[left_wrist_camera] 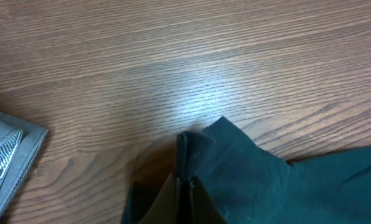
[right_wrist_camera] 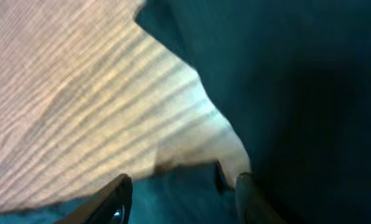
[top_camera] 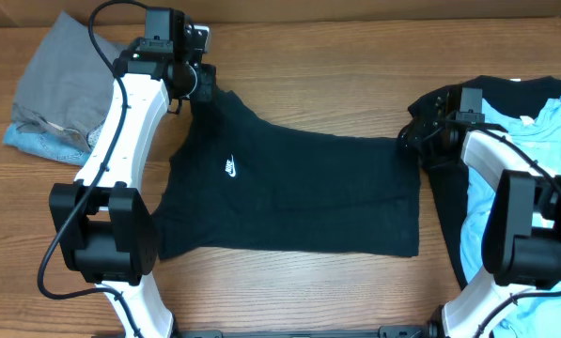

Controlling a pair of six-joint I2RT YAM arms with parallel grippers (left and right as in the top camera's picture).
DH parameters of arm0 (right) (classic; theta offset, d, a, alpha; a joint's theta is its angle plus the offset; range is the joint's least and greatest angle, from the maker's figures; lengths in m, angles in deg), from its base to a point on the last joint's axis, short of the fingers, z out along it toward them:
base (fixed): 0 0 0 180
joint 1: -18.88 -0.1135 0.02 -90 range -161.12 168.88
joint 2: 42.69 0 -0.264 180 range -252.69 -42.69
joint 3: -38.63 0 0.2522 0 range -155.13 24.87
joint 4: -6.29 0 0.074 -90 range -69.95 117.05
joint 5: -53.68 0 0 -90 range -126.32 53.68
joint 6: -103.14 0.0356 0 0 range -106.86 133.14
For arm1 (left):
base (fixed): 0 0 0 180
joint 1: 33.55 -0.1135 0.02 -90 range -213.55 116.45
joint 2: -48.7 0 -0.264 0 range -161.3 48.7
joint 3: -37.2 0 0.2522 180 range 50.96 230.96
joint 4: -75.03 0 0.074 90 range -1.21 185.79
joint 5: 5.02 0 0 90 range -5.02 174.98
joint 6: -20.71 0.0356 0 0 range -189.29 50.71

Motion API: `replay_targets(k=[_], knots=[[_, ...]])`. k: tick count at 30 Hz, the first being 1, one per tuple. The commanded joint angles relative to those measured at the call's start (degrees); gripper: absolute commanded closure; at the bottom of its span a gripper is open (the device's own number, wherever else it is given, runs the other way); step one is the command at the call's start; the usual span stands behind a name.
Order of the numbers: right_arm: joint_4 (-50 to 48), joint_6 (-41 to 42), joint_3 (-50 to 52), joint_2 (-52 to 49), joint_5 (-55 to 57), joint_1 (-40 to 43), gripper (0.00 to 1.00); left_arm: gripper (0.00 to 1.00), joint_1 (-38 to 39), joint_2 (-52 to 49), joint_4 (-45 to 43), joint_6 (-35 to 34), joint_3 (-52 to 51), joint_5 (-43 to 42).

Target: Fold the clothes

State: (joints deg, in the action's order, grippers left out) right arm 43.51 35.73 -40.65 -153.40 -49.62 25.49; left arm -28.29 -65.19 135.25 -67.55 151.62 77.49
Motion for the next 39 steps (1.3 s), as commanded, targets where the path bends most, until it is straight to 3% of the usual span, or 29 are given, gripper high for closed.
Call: replay_targets(k=[1,4,10,27,39], knots=[[-1.05,-0.37,-0.39,-4.24,-0.35,-0.17,0.46,0.94,0.42,1.18,0.07,1.09,0.55,0.63],[-1.77,-0.76,-0.39,-5.07,-0.31,-0.15,0.58,0.94,0.42,1.18,0.11,1.55,0.55,0.63],[-0.81,-1.90,-1.64,-4.46,-0.50,-0.09,0.96,0.95,0.42,1.18,1.16,2.16,0.55,0.66],[8.24,-1.84,-2.08,9.42,5.79,-0.04,0.96,0.96,0.37,1.20,5.70,2.14,0.55,3.50],[30.47,-1.57,-2.08,18.49,7.37,-0.04,0.96,0.96,0.35,1.18,21.79,1.92,-0.55,6.91]])
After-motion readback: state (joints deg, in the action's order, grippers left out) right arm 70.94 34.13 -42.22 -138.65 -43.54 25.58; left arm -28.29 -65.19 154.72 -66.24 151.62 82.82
